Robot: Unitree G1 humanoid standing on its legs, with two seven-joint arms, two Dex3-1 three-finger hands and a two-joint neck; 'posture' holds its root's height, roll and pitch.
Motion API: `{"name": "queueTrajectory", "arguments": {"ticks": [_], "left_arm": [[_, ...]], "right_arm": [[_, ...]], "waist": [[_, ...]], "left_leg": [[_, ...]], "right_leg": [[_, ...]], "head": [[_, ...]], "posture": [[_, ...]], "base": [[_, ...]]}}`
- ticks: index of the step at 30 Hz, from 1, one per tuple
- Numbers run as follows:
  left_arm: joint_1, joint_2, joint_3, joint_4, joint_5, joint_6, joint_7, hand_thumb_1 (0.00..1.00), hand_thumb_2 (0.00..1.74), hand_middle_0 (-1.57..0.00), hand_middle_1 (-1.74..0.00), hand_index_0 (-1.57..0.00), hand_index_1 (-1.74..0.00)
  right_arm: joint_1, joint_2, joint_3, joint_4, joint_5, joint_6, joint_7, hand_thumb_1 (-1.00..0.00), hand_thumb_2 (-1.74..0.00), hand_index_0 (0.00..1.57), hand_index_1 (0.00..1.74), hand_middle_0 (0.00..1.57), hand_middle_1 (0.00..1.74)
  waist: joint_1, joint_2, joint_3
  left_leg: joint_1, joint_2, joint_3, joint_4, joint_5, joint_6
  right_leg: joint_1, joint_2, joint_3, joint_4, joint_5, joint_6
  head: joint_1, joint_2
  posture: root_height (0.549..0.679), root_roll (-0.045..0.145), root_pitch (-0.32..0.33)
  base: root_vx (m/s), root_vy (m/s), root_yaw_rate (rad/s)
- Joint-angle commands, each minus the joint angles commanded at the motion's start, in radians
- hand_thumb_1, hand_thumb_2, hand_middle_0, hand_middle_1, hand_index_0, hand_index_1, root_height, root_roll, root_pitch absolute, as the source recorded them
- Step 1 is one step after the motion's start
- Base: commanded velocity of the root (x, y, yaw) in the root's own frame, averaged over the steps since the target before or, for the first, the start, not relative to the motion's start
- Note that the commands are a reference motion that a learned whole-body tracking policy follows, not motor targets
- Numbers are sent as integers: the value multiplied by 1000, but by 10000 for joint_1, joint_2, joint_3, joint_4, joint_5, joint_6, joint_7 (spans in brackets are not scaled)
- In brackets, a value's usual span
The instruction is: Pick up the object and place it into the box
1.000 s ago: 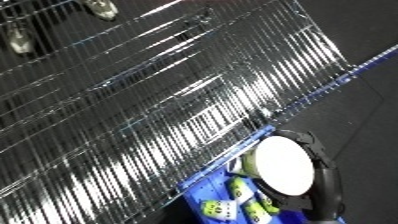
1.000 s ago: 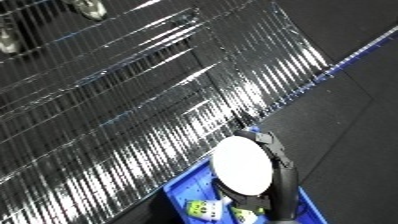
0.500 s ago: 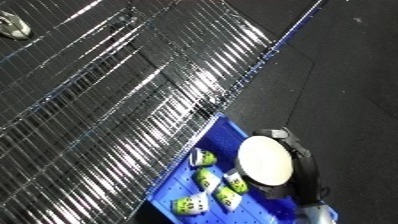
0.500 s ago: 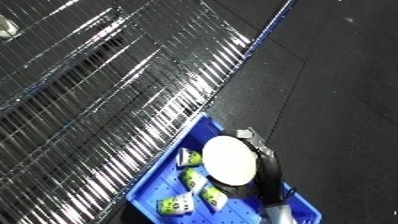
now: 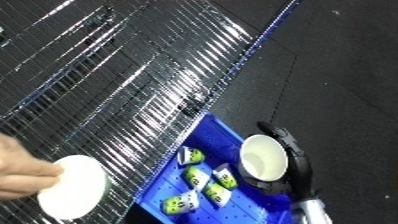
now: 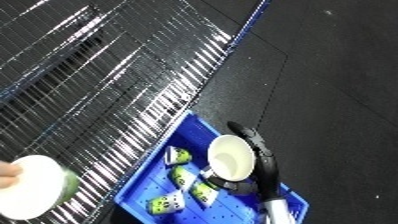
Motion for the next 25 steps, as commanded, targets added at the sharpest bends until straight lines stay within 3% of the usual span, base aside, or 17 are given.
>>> {"name": "queueTrajectory", "arguments": {"ticks": [4, 8, 16, 20, 25], "left_arm": [[-88, -13, -19, 2, -18, -24, 97, 1000, 1740, -1570, -1740, -1570, -1740], [-104, -27, -27, -3, -8, -17, 94, 1000, 1740, -1570, -1740, -1570, -1740], [-72, -38, -16, -126, 9, 77, 109, 1000, 1740, -1570, -1740, -1570, -1740], [-143, -14, -34, -193, 58, 160, 166, 1000, 1740, -1570, -1740, -1570, -1740], [-223, 11, -23, -176, 150, 294, 194, 1000, 1740, -1570, -1740, -1570, -1740]], "right_arm": [[-112, 4, 24, -15, -115, 39, -215, 0, 0, 0, 0, 0, 0], [-78, 102, 64, -144, -144, 102, -329, 0, 0, 0, 0, 0, 0], [-7, 205, 235, -657, -809, 28, 268, 0, 0, 0, 0, 0, 0], [-174, 201, 538, -1287, -1378, 302, 551, 0, 0, 0, 0, 0, 0], [-548, 153, 914, -1823, -1534, 704, 938, 0, 0, 0, 0, 0, 0]], "waist": [[32, 22, 0], [54, -8, 0], [172, -144, 0], [328, -260, 0], [548, -370, 0]], "left_leg": [[-26, -30, 29, -125, 71, -7], [-106, -35, 14, -55, 41, 4], [-39, -24, -58, 108, -65, 41], [-52, -25, -147, 122, -41, 53], [-151, -9, -280, 225, -14, 44]], "right_leg": [[-35, -24, -8, -164, 103, 39], [-73, -43, -7, -142, 127, 39], [100, -111, -65, -64, 66, 24], [150, -110, -141, -39, 57, 23], [166, -129, -250, 85, 29, 15]], "head": [[-215, -83], [-378, -247], [-1391, -576], [-1965, -748], [-2470, -1030]], "posture": [[649, 99, 113], [649, 98, 116], [649, 96, 100], [649, 92, 95], [648, 87, 89]], "base": [[-16, 31, -6], [-1, 17, -8], [20, 8, 34], [-3, -33, 94], [3, -39, 74]]}}
